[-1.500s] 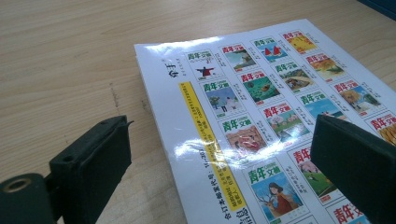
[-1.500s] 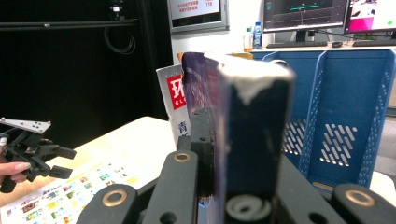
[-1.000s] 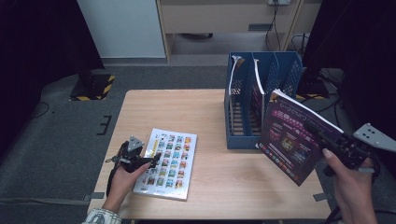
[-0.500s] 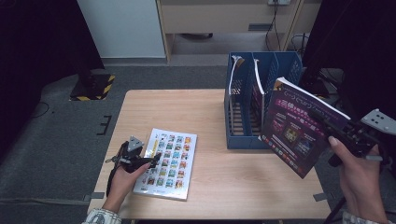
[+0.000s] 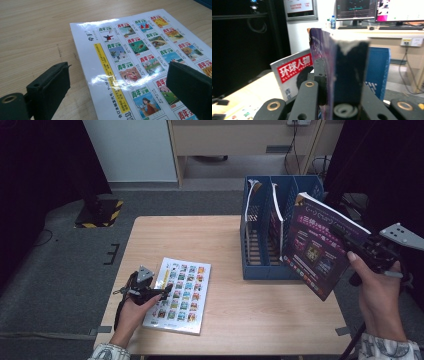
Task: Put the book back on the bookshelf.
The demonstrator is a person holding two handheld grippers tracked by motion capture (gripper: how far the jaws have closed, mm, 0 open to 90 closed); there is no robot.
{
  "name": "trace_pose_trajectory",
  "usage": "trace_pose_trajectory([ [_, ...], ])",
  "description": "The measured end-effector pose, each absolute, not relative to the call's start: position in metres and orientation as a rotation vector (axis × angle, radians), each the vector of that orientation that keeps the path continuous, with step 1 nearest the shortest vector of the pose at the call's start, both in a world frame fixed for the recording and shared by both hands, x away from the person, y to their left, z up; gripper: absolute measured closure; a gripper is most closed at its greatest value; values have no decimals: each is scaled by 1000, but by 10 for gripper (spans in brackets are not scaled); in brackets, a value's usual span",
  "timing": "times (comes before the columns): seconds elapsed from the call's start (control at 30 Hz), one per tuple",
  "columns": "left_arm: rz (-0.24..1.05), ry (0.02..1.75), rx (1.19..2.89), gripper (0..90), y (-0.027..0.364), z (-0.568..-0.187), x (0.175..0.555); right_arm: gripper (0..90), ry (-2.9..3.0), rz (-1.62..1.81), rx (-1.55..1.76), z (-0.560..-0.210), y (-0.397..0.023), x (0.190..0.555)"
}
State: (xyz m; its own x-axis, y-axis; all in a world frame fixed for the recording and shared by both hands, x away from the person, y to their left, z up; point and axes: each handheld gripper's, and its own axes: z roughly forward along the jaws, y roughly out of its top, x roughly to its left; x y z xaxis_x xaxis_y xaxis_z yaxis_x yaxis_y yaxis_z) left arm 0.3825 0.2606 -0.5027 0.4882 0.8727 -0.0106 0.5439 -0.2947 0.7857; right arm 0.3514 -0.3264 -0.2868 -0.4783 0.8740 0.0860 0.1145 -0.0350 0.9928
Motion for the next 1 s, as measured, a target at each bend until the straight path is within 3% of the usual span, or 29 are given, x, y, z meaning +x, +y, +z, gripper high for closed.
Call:
trace_pose_trajectory([
  [1.0, 544, 1159, 1984, 50, 258, -504, 382, 838, 1587, 1406, 1129, -290, -309, 407],
])
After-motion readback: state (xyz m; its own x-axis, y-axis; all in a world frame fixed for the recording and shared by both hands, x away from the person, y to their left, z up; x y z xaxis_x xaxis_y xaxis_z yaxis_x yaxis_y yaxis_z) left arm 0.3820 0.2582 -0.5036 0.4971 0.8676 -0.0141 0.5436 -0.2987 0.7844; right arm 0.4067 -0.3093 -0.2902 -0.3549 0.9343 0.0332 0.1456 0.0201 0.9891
